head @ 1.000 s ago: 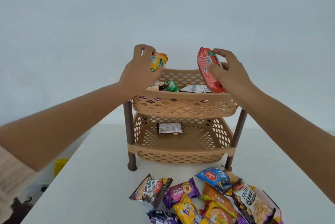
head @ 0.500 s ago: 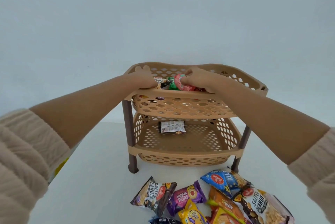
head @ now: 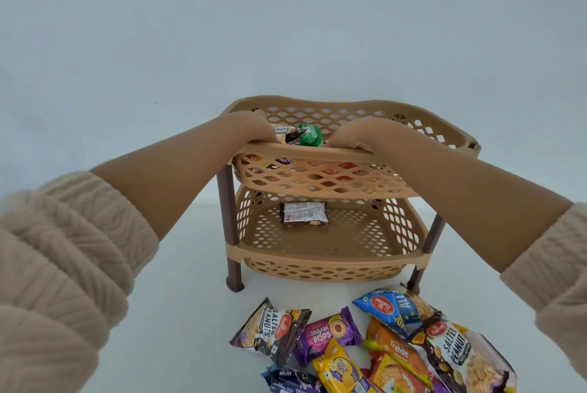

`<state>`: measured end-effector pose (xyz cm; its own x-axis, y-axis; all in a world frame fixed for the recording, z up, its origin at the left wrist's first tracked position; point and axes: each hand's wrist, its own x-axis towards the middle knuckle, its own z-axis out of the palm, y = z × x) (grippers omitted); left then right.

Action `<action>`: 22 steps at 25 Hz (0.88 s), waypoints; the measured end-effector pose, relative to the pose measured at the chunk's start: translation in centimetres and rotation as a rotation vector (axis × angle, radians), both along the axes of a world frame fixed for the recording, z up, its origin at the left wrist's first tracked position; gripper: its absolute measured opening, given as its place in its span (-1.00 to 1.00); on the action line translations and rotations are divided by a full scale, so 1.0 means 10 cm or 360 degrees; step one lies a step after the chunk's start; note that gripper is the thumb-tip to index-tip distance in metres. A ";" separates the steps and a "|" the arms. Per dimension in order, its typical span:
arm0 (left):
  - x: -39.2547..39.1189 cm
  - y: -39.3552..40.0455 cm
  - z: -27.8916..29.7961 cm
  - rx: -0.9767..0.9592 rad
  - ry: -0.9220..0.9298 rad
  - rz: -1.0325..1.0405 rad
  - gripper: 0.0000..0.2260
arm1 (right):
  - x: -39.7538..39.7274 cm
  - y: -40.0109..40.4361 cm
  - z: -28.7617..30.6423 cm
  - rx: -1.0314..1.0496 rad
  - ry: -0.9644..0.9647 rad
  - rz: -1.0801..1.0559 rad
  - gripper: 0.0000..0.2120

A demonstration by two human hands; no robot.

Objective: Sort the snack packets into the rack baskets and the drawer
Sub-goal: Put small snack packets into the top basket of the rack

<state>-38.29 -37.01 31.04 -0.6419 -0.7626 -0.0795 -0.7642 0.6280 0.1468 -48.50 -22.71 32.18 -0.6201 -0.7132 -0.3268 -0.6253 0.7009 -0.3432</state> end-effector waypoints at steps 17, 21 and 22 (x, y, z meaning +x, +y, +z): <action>0.09 0.10 0.01 -0.0332 0.0200 -0.0205 -0.68 | 0.02 0.03 0.03 0.0072 0.0432 0.0137 -0.56; 0.29 0.28 0.03 -0.0606 0.1101 -0.0315 -0.74 | 0.06 0.04 -0.01 -0.0308 0.0685 0.0121 -0.51; 0.35 0.34 0.01 -0.0684 0.1219 -0.0376 -0.74 | 0.09 0.07 -0.03 -0.0528 0.0711 0.0109 -0.52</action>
<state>-34.83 -33.58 31.09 -0.5455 -0.4697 0.6941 -0.3984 0.8740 0.2783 -47.55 -21.97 31.87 -0.5956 -0.7764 0.2060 -0.8007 0.5533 -0.2297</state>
